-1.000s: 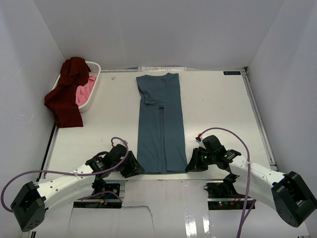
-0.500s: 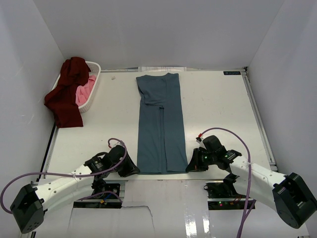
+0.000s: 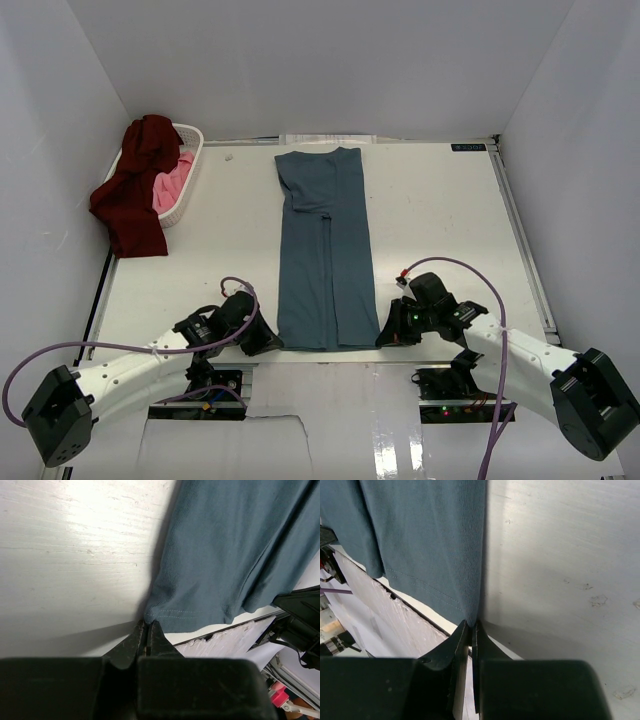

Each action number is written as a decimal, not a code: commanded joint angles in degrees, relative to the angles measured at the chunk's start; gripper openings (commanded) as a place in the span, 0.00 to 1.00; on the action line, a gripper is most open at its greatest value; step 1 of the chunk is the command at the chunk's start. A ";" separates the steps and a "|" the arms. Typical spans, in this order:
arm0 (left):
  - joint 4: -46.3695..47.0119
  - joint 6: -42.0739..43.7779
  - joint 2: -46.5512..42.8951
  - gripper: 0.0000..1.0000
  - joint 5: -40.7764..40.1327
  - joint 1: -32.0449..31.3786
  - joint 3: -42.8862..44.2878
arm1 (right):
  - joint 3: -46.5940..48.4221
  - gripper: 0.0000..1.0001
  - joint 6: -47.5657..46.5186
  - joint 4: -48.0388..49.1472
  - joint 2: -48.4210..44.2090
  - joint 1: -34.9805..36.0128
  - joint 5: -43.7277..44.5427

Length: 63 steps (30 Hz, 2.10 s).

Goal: Fold and stack the t-shirts
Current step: Grab the bottom of the folded rectangular tshirt with both arms, then fold the folded rectangular tshirt in 1/3 of the way

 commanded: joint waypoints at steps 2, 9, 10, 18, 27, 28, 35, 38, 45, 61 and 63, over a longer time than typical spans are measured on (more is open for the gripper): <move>-7.72 0.60 -0.92 0.00 -2.05 -0.20 1.56 | 4.22 0.08 -1.59 -6.44 -1.18 0.27 1.04; -13.35 1.66 -1.72 0.00 -2.67 -0.20 8.07 | 8.97 0.08 -3.35 -10.40 -1.62 0.27 1.30; -13.62 1.83 -1.45 0.00 -3.46 -0.29 8.51 | 9.33 0.08 -3.44 -10.41 -1.45 0.27 1.13; -12.39 2.71 1.62 0.00 -5.66 -0.20 12.12 | 14.60 0.08 -5.63 -10.85 1.80 0.19 0.16; -14.06 5.43 4.96 0.00 -11.28 0.06 20.73 | 23.39 0.08 -8.53 -12.25 6.19 -0.60 -0.46; -14.06 5.78 6.18 0.00 -11.72 0.15 21.43 | 24.01 0.08 -8.71 -12.34 6.46 -0.78 -0.37; -12.22 9.82 10.41 0.00 -14.80 3.82 25.74 | 29.62 0.08 -12.05 -12.34 10.85 -3.59 1.74; -8.80 13.68 12.42 0.00 -12.87 8.92 26.62 | 31.65 0.08 -14.24 -12.17 13.31 -5.61 1.83; -1.23 19.67 22.61 0.00 -11.90 13.24 31.80 | 38.24 0.08 -18.03 -11.99 18.94 -9.92 2.09; 2.99 26.79 34.58 0.00 -9.62 18.78 44.38 | 51.08 0.08 -23.04 -11.73 32.04 -14.40 1.21; 3.17 26.88 35.63 0.00 -9.53 19.13 44.90 | 52.31 0.08 -23.30 -11.73 33.88 -14.84 1.30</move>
